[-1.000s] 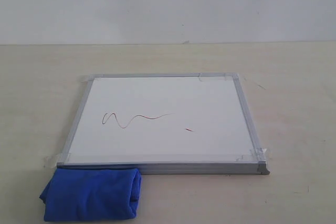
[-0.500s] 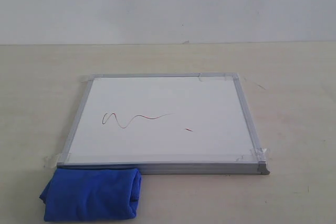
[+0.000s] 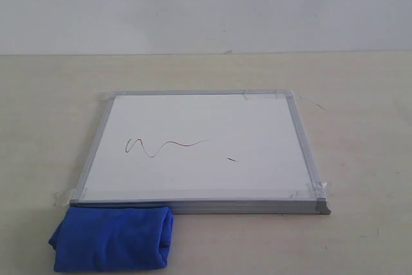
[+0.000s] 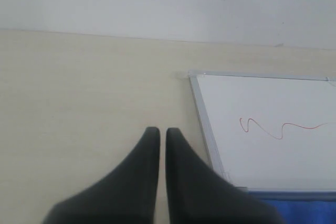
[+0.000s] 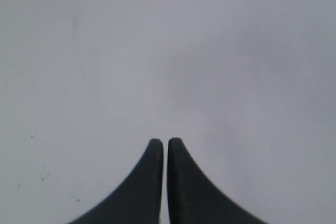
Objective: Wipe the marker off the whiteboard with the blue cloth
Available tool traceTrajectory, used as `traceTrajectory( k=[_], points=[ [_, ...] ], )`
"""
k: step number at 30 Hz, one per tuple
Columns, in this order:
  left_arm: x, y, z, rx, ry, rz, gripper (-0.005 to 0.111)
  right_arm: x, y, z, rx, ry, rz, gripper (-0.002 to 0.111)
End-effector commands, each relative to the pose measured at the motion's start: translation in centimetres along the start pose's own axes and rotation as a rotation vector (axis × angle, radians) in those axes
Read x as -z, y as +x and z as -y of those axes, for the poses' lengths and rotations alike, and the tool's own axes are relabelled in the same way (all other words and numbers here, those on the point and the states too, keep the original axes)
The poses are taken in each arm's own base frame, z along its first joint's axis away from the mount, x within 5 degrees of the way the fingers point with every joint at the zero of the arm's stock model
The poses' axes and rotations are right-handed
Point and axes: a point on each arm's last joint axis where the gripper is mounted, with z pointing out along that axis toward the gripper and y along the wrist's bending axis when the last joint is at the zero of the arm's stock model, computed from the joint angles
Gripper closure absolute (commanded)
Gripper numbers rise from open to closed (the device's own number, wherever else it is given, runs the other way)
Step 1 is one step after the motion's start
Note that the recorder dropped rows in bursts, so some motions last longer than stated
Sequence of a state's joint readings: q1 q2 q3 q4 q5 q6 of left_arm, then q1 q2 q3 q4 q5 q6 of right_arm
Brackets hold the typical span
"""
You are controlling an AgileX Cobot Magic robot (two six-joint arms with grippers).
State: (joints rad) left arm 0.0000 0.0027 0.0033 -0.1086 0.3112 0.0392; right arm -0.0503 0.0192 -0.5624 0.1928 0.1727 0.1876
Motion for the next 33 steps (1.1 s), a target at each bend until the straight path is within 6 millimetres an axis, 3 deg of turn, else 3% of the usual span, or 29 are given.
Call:
traceTrajectory(
  k=[1,4,8,11,15,19,22,28,33],
  points=[
    [0.1,-0.2,0.0,-0.001,0.003,0.011,0.102,-2.8,-3.0,-1.3,0.075,-0.002,-0.051,0.108],
    [0.1,-0.2,0.0,-0.001,0.003,0.011,0.102,-5.5,-3.9,-2.5,0.128,-0.058,-0.210,0.108],
    [0.1,-0.2,0.0,-0.001,0.003,0.011,0.102,-9.0,-3.3,-5.5,0.221,-0.404,-0.412,0.108],
    [0.1,-0.2,0.0,-0.001,0.003,0.011,0.102,-11.5,-1.3,-6.8,0.206,-0.674,-0.509,0.108],
    [0.1,-0.2,0.0,-0.001,0.003,0.011,0.102,-15.0,2.6,-6.5,0.084,-0.859,-0.672,0.108],
    [0.1,-0.2,0.0,-0.001,0.003,0.011,0.102,-17.2,6.5,-6.0,0.049,-0.980,-0.802,0.108],
    [0.1,-0.2,0.0,-0.001,0.003,0.011,0.102,-18.8,9.5,-6.5,0.039,-0.969,-0.860,0.108],
    [0.1,-0.2,0.0,-0.001,0.003,0.011,0.102,-19.6,14.3,-9.7,0.182,-0.918,-0.910,0.108],
    [0.1,-0.2,0.0,-0.001,0.003,0.011,0.102,-18.5,17.7,-13.2,0.255,-0.942,-1.014,0.108]
  ],
)
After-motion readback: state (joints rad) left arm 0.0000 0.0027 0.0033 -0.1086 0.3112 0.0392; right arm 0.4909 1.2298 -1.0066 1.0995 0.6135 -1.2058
